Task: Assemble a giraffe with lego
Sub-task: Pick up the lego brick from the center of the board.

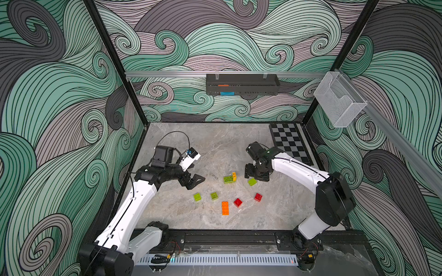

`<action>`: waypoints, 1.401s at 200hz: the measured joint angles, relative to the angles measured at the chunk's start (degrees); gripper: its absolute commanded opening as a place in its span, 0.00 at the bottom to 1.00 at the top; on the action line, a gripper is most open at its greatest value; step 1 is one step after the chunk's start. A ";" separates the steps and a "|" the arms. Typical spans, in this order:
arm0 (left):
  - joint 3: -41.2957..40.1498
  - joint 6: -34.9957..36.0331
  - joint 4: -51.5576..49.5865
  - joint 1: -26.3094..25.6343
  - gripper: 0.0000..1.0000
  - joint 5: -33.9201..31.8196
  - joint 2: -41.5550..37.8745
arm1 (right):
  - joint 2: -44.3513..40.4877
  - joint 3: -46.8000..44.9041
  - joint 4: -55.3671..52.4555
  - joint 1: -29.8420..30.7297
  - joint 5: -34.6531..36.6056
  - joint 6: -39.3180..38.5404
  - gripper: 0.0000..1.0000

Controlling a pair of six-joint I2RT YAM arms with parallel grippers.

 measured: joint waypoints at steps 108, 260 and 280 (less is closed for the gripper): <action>0.00 -0.26 0.02 0.04 0.99 0.24 0.00 | 3.96 -3.72 6.82 -2.47 0.74 19.41 0.75; -0.07 -0.90 0.26 -0.17 0.99 1.05 -0.04 | 12.02 -2.89 11.58 -2.49 0.57 26.27 0.42; -0.22 -0.92 0.33 -0.17 0.99 1.09 -0.15 | 11.80 -3.32 11.85 -2.49 0.68 26.08 0.30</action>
